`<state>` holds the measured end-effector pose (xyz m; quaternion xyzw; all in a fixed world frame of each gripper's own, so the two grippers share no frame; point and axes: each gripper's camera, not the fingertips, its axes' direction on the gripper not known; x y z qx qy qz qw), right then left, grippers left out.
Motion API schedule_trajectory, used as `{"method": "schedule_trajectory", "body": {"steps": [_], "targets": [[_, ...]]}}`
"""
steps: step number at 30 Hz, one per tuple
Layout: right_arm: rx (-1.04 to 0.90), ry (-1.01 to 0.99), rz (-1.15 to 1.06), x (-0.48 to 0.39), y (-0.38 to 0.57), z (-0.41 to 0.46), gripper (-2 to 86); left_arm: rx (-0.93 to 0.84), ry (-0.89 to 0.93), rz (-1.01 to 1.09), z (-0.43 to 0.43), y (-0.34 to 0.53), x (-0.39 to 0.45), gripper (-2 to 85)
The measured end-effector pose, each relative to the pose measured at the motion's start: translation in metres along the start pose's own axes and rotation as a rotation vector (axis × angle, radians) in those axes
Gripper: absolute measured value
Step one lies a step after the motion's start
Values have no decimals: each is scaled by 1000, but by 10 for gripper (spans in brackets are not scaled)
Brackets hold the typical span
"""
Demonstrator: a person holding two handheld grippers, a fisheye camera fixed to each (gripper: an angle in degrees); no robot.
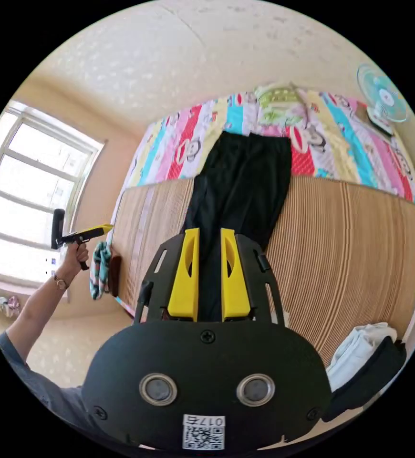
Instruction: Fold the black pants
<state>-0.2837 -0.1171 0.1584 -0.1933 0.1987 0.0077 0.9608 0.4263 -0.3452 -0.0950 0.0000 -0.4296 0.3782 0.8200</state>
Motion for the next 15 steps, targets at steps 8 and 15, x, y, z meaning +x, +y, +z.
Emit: {"method": "schedule_trajectory", "body": {"steps": [8, 15], "targets": [[-347, -57, 7, -58, 88, 210, 103, -238, -45, -60, 144, 123, -111, 132], [-426, 334, -112, -96, 98, 268, 56, -406, -45, 80, 185, 170, -120, 65]]}}
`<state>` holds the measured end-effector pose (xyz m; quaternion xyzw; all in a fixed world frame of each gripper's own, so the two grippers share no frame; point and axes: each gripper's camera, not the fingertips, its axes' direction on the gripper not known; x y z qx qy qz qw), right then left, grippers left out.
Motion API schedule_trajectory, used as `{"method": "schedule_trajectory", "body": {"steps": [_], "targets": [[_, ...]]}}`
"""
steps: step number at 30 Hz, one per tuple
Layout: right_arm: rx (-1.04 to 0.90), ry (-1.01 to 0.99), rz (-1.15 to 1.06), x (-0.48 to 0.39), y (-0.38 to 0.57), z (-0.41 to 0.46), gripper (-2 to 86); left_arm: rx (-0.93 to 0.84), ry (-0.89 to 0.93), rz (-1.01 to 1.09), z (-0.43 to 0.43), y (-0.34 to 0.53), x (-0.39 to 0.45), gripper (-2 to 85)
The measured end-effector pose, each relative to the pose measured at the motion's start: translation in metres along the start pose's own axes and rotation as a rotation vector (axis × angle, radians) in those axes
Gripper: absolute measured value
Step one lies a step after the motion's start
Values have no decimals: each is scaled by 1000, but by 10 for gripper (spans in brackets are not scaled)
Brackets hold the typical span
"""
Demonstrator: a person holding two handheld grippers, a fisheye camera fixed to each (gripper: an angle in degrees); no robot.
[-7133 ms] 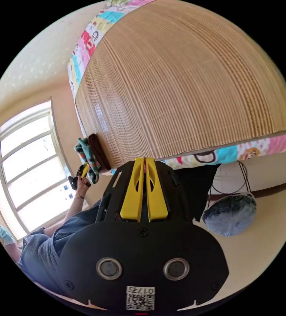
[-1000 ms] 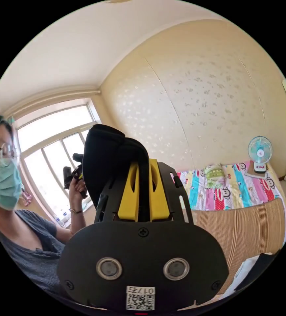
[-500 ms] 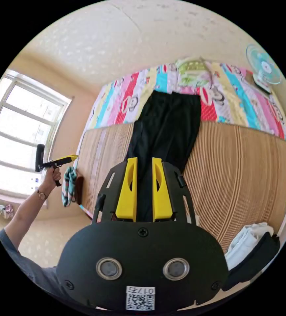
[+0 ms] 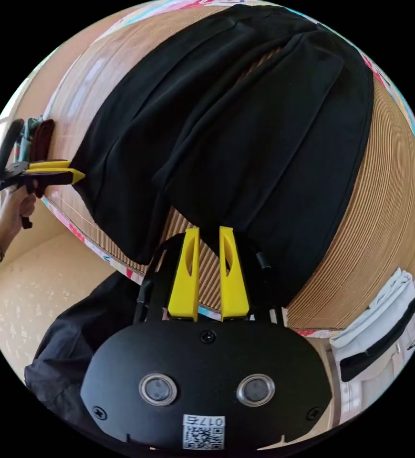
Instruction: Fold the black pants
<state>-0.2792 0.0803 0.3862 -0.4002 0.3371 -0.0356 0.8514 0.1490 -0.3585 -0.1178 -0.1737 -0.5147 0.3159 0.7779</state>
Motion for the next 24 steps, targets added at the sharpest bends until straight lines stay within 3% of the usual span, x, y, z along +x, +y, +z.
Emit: {"method": "schedule_trajectory", "body": {"steps": [3, 4, 5, 6, 11, 15, 21, 24], "targets": [[64, -43, 148, 24, 14, -22, 38, 53, 501, 137, -18, 25, -10, 42], [81, -49, 177, 29, 20, -26, 36, 149, 756, 180, -30, 43, -22, 40], [101, -53, 234, 37, 32, -31, 34, 249, 911, 163, -36, 62, -40, 39], [108, -39, 279, 41, 44, -32, 32, 287, 932, 132, -36, 72, -50, 39], [1, 142, 396, 23, 70, -3, 26, 308, 482, -299, -3, 139, -123, 48], [196, -174, 317, -17, 87, 5, 49, 254, 377, -292, 12, 152, -137, 77], [175, -518, 276, -33, 55, 65, 104, 240, 307, -246, 22, 165, -159, 110], [134, -587, 287, -35, 35, 91, 110, 207, 259, -252, 32, 164, -173, 111]]}}
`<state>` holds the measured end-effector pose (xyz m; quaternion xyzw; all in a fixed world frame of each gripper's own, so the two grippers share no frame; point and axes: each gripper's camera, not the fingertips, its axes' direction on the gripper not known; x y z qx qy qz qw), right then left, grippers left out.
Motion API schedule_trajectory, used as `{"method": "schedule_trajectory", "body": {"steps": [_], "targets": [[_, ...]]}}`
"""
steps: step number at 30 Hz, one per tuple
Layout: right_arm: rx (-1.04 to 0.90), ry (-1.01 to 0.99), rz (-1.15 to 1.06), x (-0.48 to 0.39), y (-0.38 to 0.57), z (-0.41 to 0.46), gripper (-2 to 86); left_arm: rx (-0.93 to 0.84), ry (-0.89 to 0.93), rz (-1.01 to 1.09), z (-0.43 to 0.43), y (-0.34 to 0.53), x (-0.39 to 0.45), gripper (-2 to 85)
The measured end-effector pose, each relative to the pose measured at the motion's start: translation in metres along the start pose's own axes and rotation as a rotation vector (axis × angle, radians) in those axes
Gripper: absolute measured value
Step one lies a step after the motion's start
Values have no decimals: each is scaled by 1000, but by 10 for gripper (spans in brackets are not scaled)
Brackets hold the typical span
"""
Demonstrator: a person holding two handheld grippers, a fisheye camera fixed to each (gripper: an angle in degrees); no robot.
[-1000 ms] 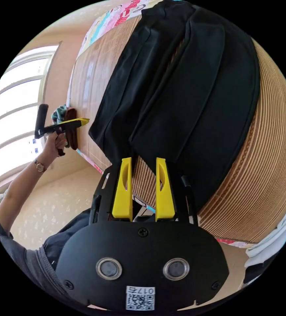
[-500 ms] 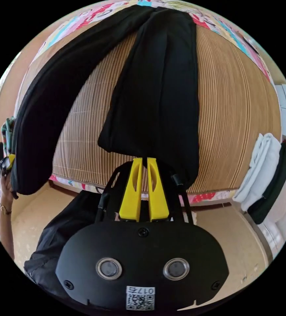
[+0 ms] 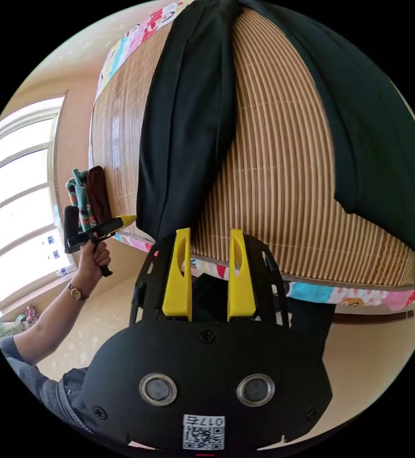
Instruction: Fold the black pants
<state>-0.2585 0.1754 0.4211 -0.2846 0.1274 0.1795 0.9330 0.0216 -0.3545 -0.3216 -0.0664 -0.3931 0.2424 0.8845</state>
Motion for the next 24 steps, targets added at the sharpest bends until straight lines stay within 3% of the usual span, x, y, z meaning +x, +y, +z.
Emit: {"method": "schedule_trajectory", "body": {"steps": [4, 7, 10, 13, 15, 17, 19, 21, 23, 24], "targets": [[-43, 174, 17, 5, -5, 10, 72, -76, 28, -5, 14, 1, -13, 69], [-90, 4, -152, 10, 7, 3, 34, -155, 85, 27, 23, 7, -16, 48], [-41, -95, -60, 35, 20, -3, 75, -178, 227, 81, 20, 20, -16, 40], [11, -325, 121, 77, 28, 10, 125, -262, 410, -2, 27, 32, -26, 34], [94, -620, 295, 117, 44, 29, 143, -246, 608, -17, 23, 41, -25, 28], [211, -864, 391, 142, 62, 44, 151, -92, 1014, 51, 8, 56, -24, 24], [329, -1082, 443, 159, 79, 60, 157, 48, 1138, 43, -1, 69, -38, 22], [404, -1162, 475, 170, 95, 70, 157, 96, 947, -63, -4, 81, -60, 17], [368, -1093, 473, 171, 99, 71, 155, 108, 433, -268, -9, 101, -84, 7], [313, -1036, 438, 167, 96, 70, 153, 129, 381, -274, -10, 104, -85, 3]]}}
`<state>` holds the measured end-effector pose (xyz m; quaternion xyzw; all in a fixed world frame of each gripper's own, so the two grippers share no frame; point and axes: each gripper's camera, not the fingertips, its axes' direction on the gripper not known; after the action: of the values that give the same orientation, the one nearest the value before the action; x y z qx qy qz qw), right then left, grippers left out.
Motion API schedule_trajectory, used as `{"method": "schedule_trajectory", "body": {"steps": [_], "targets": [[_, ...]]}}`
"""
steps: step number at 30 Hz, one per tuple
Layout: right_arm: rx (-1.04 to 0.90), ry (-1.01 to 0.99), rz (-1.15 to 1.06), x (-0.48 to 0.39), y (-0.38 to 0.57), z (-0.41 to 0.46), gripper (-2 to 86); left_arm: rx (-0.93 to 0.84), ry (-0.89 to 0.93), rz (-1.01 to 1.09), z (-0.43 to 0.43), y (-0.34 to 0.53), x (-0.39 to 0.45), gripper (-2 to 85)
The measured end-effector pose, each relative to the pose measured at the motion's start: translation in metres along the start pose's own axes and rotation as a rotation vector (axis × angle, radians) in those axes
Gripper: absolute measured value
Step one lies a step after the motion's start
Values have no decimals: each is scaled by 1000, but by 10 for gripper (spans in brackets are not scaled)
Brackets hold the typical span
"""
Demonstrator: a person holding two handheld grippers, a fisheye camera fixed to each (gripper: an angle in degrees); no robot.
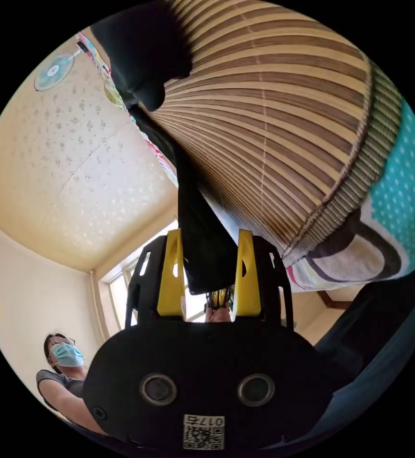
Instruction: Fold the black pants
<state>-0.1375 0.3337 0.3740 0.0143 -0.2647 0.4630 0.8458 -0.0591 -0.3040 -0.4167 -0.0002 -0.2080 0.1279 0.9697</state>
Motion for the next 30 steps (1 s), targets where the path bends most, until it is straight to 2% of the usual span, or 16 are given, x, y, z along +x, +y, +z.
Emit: {"method": "schedule_trajectory", "body": {"steps": [6, 9, 10, 12, 13, 15, 18, 20, 21, 25, 28, 30], "targets": [[-174, 318, -115, -24, -13, 25, 136, -7, -147, 55, 18, 14, 6, -7], [-253, 450, -127, -29, -22, 40, 110, 91, -232, 119, 15, 28, 23, 4], [-268, 479, -133, -30, -23, 43, 104, 154, -233, 177, 12, 33, 33, 15], [-344, 592, -211, -41, -22, 57, 87, 171, -244, 235, 16, 31, 46, 98], [-376, 624, -242, -44, -20, 62, 83, 127, -297, 252, 27, 23, 54, 116], [-487, 845, -376, -59, -11, 85, 63, 49, -397, 298, 52, 12, 64, 125], [-544, 1095, -494, -72, 3, 104, 43, -182, -604, 345, 109, 3, 69, 85], [-563, 1154, -512, -77, 16, 109, 39, -275, -714, 552, 131, 25, 87, 48], [-593, 1166, -544, -78, 28, 113, 37, -289, -739, 576, 135, 32, 89, 40], [-687, 1241, -572, -60, 56, 113, 41, -297, -716, 495, 138, 74, 74, 42], [-665, 1173, -507, -63, 54, 82, 55, -142, -618, 355, 119, 105, 70, 58], [-537, 1077, -471, -84, 40, 30, 69, -22, -559, 359, 110, 128, 84, 76]]}}
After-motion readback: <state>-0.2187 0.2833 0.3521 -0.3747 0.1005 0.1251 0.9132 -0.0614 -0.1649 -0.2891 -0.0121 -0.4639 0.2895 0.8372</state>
